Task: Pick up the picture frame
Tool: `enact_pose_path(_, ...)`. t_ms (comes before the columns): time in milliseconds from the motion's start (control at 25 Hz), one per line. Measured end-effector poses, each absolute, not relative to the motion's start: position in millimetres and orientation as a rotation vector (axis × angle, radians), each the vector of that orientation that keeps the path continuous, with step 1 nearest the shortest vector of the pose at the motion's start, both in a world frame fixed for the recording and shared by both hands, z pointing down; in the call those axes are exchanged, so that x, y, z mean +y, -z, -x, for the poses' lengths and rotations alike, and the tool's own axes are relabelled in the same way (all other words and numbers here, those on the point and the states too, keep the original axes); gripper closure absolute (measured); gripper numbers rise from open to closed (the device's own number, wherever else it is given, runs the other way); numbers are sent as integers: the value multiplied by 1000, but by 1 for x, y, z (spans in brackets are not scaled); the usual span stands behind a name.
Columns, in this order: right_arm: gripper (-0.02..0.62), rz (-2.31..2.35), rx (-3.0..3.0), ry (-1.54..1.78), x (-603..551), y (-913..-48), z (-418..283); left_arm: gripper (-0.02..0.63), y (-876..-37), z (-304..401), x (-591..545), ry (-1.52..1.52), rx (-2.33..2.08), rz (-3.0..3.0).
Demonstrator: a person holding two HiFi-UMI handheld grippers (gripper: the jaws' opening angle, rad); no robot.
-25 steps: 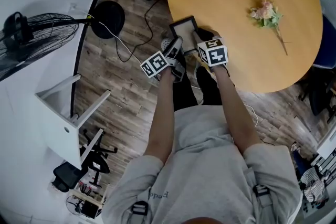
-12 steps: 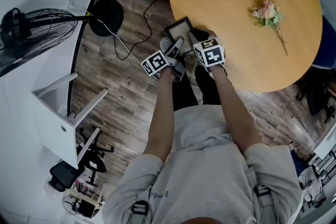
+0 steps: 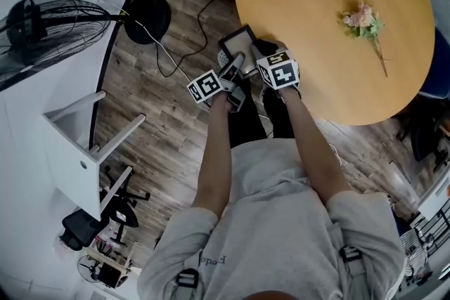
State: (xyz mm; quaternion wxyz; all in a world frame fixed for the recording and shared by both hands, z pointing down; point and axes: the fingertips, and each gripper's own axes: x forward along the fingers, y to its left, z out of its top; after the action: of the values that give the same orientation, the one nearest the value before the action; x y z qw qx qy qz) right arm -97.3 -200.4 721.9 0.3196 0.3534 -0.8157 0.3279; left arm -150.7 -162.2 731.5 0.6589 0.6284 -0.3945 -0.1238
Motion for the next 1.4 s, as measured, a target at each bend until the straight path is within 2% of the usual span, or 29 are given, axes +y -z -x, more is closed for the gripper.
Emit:
enact_pose_path(320,514,-930,-2172,-884,-197,-715,102,549,-714,154,-155,322,-880,-1467)
enact_pose_path(680,512,-940,-2216,-903,-200,-700,99,558,-689,150,-160,286,-948,-1572)
enact_pose_path(1400,509,-1032,-2278,-955,-213,-668,78,563,-637,145,-186,-16,-1255,-1874)
